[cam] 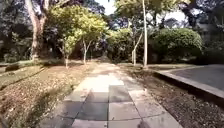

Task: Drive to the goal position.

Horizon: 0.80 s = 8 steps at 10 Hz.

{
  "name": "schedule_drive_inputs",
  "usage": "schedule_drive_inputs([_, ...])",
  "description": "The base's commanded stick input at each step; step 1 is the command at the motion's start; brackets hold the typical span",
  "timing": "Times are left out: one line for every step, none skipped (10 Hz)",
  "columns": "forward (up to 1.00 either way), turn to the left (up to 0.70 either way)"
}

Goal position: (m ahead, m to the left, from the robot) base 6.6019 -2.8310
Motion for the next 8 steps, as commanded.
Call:
schedule_drive_inputs([0.5, 0.0])
schedule_drive_inputs([0.5, 0.0])
schedule_drive_inputs([0.5, 0.0])
schedule_drive_inputs([0.5, 0.0])
schedule_drive_inputs([0.5, 0.0])
schedule_drive_inputs([0.5, 0.0])
schedule_drive_inputs([0.5, 0.0])
schedule_drive_inputs([0.5, 0.0])
